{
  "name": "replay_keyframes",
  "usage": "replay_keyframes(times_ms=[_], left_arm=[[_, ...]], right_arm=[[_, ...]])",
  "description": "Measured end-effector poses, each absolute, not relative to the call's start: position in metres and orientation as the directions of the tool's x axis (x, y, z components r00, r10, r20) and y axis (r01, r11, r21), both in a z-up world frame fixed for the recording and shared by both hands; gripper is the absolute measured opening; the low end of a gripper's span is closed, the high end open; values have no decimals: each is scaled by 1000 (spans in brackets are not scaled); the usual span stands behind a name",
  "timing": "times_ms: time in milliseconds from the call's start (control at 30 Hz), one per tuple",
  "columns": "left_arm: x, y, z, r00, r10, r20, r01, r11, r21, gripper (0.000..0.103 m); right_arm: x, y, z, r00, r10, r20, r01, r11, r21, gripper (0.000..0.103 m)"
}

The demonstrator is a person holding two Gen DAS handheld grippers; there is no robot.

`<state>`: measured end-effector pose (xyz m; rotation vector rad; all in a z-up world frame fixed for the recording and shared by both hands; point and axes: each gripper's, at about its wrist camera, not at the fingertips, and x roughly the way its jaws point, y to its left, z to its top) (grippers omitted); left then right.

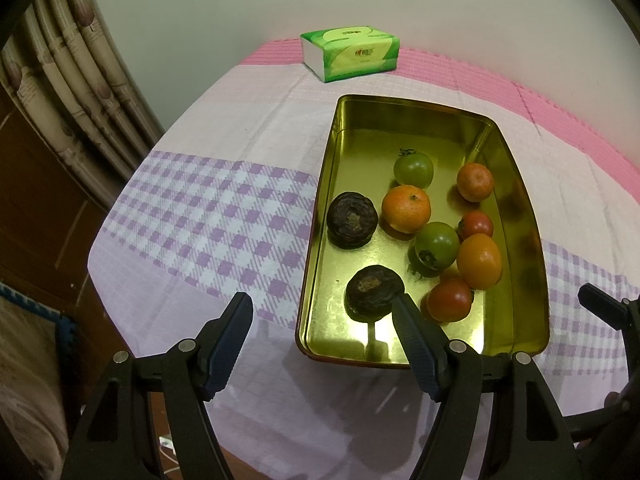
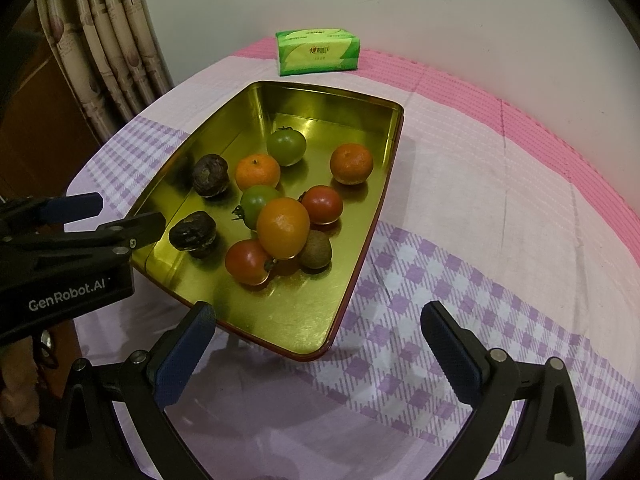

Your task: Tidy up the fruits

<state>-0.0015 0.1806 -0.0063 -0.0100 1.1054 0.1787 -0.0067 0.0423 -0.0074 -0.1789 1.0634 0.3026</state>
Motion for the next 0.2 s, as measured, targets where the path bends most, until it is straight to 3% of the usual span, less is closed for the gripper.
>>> replay_keyframes(times_ms=[200], left_arm=[[0,183,-6,434,134,-891,-151,986,74,73]], right_arm=[[-8,40,-2,452,171,-875,-331,944,13,102]])
